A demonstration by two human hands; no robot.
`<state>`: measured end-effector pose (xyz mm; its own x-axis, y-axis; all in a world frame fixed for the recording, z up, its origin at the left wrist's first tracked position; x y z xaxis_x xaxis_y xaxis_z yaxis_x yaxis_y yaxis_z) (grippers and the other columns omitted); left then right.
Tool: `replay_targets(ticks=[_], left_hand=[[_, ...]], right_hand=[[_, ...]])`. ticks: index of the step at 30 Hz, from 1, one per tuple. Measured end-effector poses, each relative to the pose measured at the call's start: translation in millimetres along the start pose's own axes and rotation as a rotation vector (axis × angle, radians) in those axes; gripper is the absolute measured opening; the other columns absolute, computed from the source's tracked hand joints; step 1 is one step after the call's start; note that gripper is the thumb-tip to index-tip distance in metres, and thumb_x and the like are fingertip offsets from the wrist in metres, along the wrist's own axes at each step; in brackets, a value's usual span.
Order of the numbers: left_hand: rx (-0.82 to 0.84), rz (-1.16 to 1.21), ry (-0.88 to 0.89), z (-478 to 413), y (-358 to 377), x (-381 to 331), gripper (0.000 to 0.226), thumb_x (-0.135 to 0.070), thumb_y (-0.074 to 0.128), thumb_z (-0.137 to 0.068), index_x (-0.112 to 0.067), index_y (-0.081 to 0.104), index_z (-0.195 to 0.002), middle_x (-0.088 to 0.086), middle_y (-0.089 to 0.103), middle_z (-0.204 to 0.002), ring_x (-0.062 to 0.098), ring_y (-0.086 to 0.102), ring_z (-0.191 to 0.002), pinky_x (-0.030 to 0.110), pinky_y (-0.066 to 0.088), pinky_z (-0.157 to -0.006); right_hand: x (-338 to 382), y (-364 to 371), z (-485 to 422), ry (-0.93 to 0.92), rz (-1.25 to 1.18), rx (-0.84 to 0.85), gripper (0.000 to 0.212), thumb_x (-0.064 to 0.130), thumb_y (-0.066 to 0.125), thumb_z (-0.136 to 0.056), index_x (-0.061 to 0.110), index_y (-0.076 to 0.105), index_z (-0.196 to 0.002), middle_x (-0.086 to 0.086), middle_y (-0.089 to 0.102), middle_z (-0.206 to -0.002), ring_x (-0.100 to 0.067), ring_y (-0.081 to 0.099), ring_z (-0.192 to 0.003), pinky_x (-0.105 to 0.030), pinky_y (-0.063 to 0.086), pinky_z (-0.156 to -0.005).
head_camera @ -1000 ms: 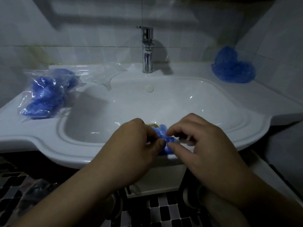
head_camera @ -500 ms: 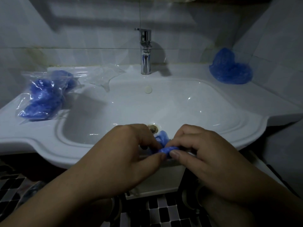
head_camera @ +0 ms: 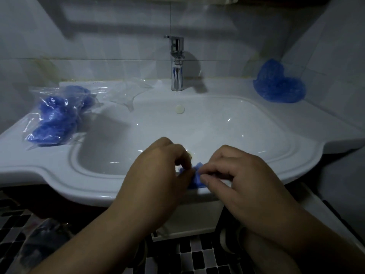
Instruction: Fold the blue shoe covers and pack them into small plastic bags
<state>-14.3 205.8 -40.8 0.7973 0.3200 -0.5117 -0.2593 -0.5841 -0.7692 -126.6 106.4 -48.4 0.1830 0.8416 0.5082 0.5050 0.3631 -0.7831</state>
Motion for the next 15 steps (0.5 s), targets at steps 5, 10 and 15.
replay_targets(ticks=[5, 10, 15], left_hand=[[0.238, 0.038, 0.161, 4, -6, 1, 0.036, -0.068, 0.058, -0.069, -0.035, 0.069, -0.077, -0.021, 0.058, -0.077, -0.012, 0.055, -0.08, 0.007, 0.038, -0.064], [0.25, -0.001, 0.078, 3, -9, 2, 0.012, -0.049, 0.063, -0.076, -0.039, 0.065, -0.068, -0.022, 0.055, -0.073, -0.022, 0.048, -0.076, 0.005, 0.035, -0.062], [0.196, 0.004, -0.054, 0, -8, 3, 0.022, -0.046, 0.063, -0.083, -0.038, 0.057, -0.064, -0.014, 0.055, -0.065, -0.002, 0.055, -0.065, 0.012, 0.035, -0.048]], right_hand=[[0, 0, 1, -0.036, 0.044, 0.117, 0.018, 0.039, 0.073, -0.08, 0.035, 0.07, -0.097, 0.018, 0.053, -0.091, -0.001, 0.052, -0.089, -0.015, 0.037, -0.07], [-1, -5, -1, -0.028, -0.045, 0.166, 0.012, 0.039, 0.063, -0.084, 0.034, 0.071, -0.092, 0.015, 0.059, -0.086, -0.007, 0.058, -0.085, -0.019, 0.042, -0.069], [-3, -4, -9, 0.087, -0.159, 0.087, 0.016, 0.024, 0.067, -0.084, 0.037, 0.065, -0.092, 0.007, 0.063, -0.074, -0.008, 0.059, -0.065, -0.02, 0.046, -0.057]])
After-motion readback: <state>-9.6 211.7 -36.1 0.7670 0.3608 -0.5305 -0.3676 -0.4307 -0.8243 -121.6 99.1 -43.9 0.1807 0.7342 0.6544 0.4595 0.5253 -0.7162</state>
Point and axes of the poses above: each hand's wrist, its own z-axis away from the middle knuckle, its own y-axis out of the palm, x = y × z, the point moved 5 cm from there along -z, towards the middle knuckle
